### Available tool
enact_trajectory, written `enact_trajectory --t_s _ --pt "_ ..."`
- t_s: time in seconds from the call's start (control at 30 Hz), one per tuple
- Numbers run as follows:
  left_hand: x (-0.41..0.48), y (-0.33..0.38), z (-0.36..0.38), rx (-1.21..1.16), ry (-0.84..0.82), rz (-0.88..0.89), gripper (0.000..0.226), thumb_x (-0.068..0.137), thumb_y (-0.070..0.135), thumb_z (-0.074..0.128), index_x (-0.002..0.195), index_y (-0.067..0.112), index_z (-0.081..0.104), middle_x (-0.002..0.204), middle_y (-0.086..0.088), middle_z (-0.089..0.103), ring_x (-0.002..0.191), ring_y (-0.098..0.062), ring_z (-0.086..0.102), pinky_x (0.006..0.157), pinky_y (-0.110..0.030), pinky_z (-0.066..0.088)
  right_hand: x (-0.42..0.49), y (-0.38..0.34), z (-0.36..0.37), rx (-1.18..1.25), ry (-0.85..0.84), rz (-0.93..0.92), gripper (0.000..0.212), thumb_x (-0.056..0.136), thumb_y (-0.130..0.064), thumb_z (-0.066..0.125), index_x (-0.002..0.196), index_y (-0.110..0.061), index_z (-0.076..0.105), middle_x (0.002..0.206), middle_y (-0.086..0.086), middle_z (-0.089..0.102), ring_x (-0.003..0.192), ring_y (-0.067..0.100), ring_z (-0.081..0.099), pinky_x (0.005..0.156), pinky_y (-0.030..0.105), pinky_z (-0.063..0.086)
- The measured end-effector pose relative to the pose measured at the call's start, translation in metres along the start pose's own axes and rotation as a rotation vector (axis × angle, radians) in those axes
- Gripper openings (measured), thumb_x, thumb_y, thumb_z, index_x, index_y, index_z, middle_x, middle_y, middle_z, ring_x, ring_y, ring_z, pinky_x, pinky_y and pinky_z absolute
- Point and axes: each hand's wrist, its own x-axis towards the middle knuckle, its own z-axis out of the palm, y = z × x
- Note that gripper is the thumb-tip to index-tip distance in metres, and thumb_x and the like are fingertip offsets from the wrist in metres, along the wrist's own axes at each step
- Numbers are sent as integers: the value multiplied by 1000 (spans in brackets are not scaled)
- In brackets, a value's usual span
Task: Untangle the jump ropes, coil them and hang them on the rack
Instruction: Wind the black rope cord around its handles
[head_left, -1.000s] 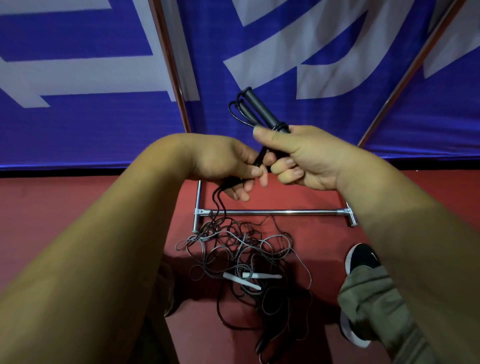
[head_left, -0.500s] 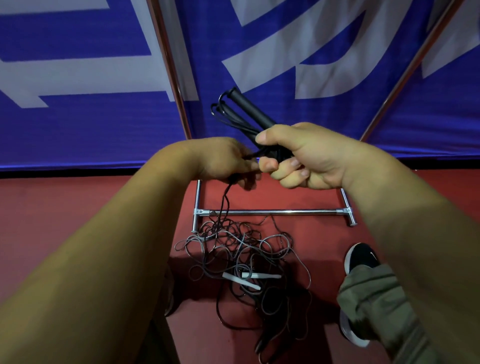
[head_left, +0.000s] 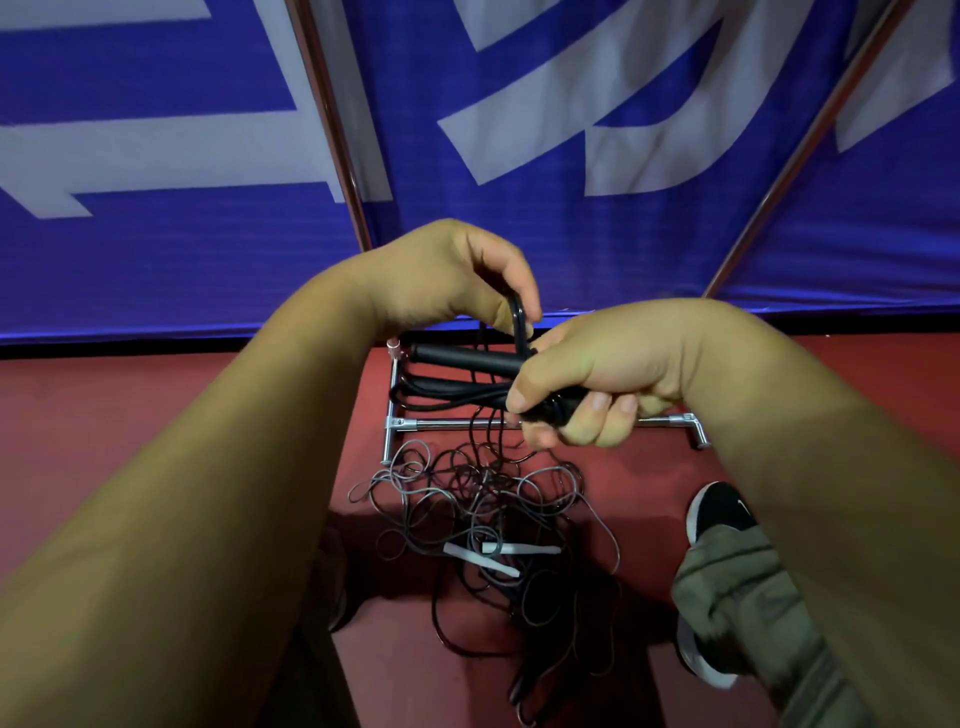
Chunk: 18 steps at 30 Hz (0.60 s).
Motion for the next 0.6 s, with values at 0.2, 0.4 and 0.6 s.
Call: enact_trajectory --t_s 0.2,0.4,0.6 --pt "1 8 -2 205 28 -45 23 85 5 84 97 24 83 95 9 75 88 -7 72 81 -20 55 14 4 -10 -11 277 12 9 101 -12 58 94 -9 52 98 20 76 47 8 25 37 15 21" --pt "1 8 -2 305 92 -71 29 92 11 77 107 36 83 102 17 74 88 -5 69 83 -24 57 32 9 -21 -20 596 -105 10 97 -13 59 106 -12 55 83 10 60 46 11 35 41 19 26" --pt "4 4 6 400 183 -73 34 91 10 74 103 40 83 105 18 71 95 -3 67 92 -33 59 37 10 -22 -110 700 -122 6 95 -14 59 100 -10 60 79 11 61 48 16 38 42 22 32"
